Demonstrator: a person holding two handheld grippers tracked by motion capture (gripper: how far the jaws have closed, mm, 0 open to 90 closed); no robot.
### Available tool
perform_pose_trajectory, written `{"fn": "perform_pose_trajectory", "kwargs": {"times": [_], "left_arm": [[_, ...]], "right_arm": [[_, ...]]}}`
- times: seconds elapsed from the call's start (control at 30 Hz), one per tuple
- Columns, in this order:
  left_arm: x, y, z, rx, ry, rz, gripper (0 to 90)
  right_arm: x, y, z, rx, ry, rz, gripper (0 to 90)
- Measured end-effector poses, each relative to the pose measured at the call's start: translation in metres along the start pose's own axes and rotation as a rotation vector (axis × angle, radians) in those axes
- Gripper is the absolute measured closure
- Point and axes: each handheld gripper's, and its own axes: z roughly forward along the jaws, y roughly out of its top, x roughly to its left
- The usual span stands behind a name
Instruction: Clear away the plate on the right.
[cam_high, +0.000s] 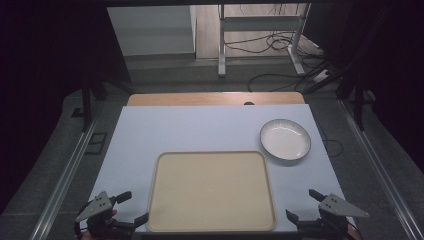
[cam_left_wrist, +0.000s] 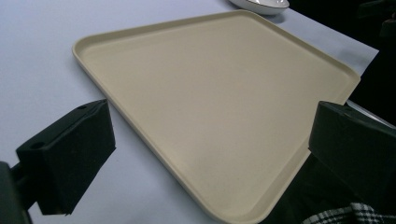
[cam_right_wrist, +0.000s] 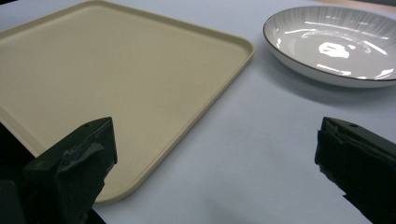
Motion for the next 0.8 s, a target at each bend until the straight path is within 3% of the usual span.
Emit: {"fn": "perform_pose_trajectory", "kwargs": {"times": [0.37, 0.8], "left_arm": [[0.0003, -0.0007, -0.0008, -0.011, 0.019, 0.002, 0.4], [-0.0001, -0.0003, -0.0008, -0.005, 0.009, 0.017, 1.0]], "right_arm": [[0.0017, 0.0, 0.0031, 0.023, -0.002, -0.019, 0.0], [0.0027, -0.0001, 0.0049, 0.038, -0.014, -0.041, 0.0]]}}
